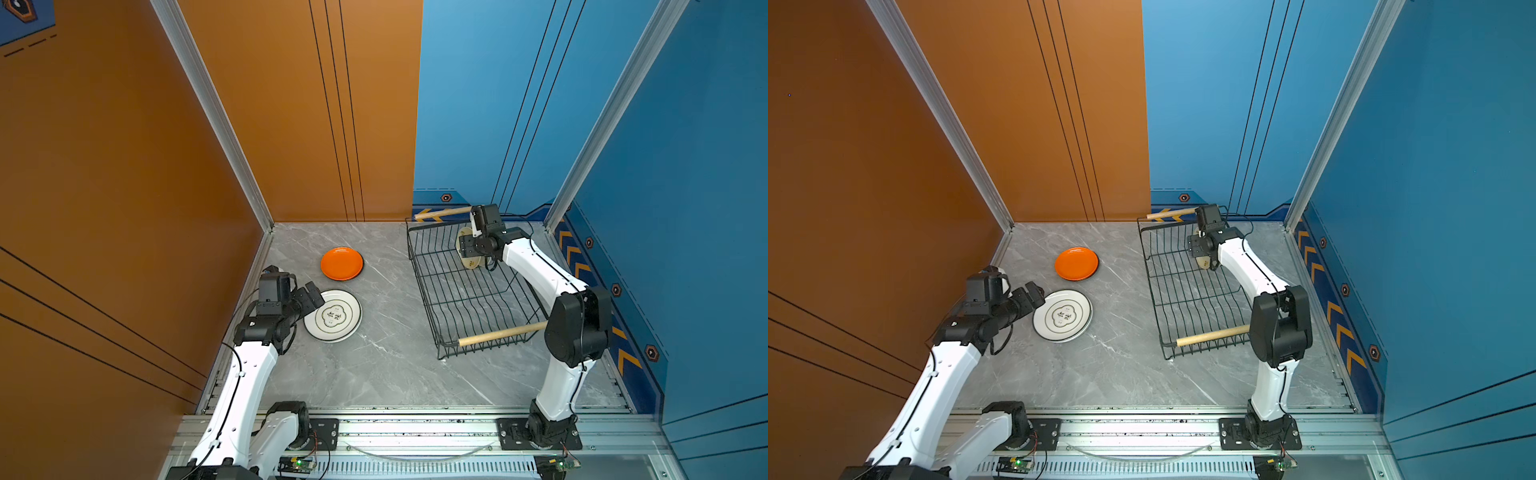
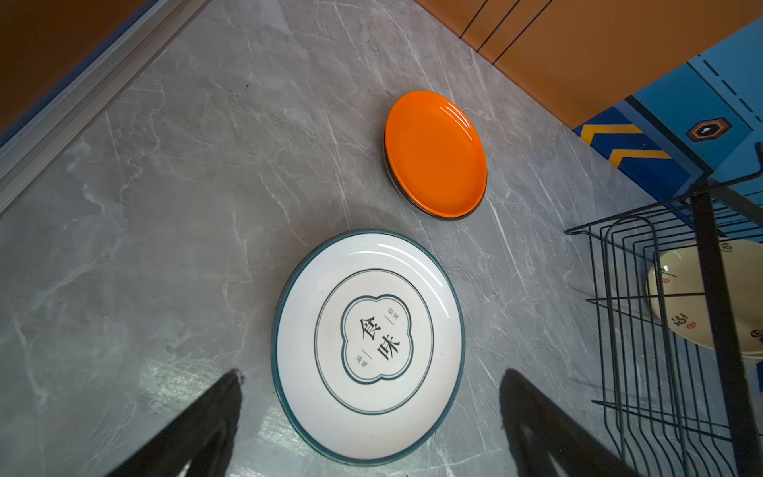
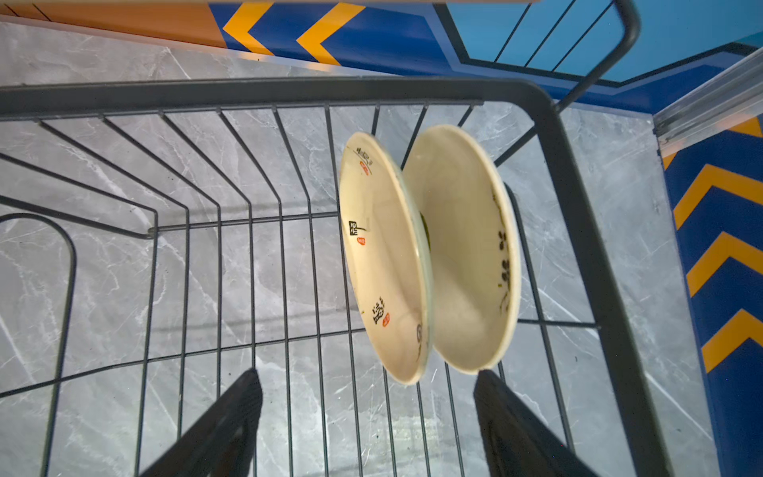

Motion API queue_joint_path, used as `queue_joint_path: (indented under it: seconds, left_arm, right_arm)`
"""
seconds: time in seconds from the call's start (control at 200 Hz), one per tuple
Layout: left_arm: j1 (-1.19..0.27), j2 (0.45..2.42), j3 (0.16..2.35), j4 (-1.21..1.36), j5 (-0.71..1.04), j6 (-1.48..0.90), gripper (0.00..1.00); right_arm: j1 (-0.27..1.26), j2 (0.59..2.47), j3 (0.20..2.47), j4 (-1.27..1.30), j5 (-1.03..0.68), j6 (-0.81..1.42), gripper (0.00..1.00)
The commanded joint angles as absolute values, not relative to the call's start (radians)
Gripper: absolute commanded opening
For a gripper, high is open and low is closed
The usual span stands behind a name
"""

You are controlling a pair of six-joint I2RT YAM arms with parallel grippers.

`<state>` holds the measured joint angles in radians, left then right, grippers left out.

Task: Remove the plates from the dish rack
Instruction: 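Grip the nearer cream plate in the rack with the right gripper while the left approaches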

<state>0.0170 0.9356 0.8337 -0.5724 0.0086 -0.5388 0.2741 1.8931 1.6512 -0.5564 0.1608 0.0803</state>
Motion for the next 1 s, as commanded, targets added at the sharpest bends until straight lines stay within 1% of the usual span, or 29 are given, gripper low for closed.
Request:
queue_joint_path:
  seconds: [0.0, 0.08, 0.355, 0.616, 0.691, 0.756, 0.996]
  left_arm:
    - [-0.002, 0.92, 0.818, -0.556, 0.014, -0.546, 0.98]
    - [-0.01, 0.92, 0.818, -0.549, 0.01, -0.548, 0.98]
    - [-0.066, 0.953, 0.816, -0.499, 0.006, -0.574, 0.98]
    - [-0.133, 1.007, 0.835, -0.463, -0.026, -0.582, 0.98]
    - [-0.145, 1.025, 0.84, -0.449, -0.027, -0.585, 0.98]
    - [-0.154, 1.039, 0.841, -0.439, -0.028, -0.588, 0.98]
    - [-0.197, 1.081, 0.851, -0.404, -0.032, -0.6, 0.98]
  right_arm:
    - [0.272, 1.923, 1.693, -0.554, 0.193, 0.048, 0.76]
    - [0.269, 1.945, 1.703, -0.545, 0.208, 0.043, 0.69]
    - [0.261, 2.026, 1.744, -0.51, 0.246, 0.028, 0.59]
    - [0.251, 2.068, 1.745, -0.479, 0.259, 0.021, 0.44]
    - [0.245, 2.068, 1.735, -0.455, 0.259, 0.022, 0.42]
    - [0.237, 2.068, 1.727, -0.438, 0.249, 0.027, 0.37]
    - [0.227, 2.068, 1.704, -0.376, 0.22, 0.011, 0.31]
